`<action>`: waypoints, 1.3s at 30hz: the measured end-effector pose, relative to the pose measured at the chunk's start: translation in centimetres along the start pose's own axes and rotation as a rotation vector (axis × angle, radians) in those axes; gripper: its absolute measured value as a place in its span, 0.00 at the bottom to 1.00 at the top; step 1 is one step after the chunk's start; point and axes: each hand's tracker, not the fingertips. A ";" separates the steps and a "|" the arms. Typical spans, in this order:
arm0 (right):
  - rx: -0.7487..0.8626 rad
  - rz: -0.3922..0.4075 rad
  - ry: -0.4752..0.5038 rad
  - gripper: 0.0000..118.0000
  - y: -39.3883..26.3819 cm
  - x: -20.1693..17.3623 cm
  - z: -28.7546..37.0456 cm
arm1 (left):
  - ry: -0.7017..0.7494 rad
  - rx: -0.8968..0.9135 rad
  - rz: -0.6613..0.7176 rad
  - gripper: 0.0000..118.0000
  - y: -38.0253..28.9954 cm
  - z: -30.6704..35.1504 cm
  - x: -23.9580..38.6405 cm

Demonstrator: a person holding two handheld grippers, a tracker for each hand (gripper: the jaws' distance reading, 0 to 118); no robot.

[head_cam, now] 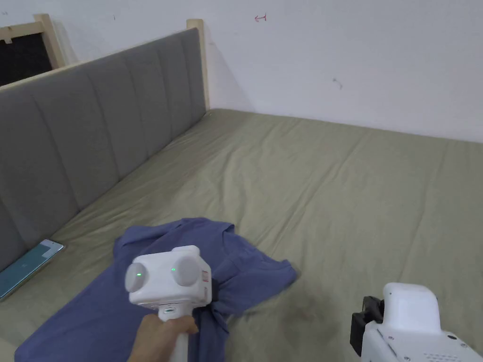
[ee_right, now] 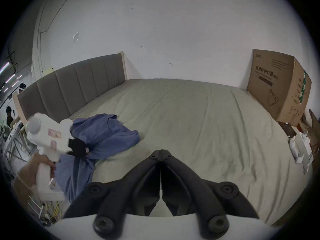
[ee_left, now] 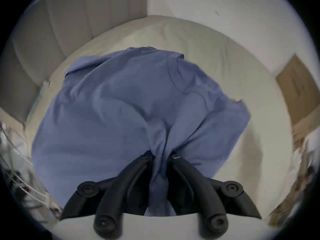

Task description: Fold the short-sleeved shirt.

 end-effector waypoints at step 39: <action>0.075 -0.277 -0.539 0.01 -2.5 24.2 14.9 | -0.557 -0.281 -0.583 1.00 -21.8 2.2 39.4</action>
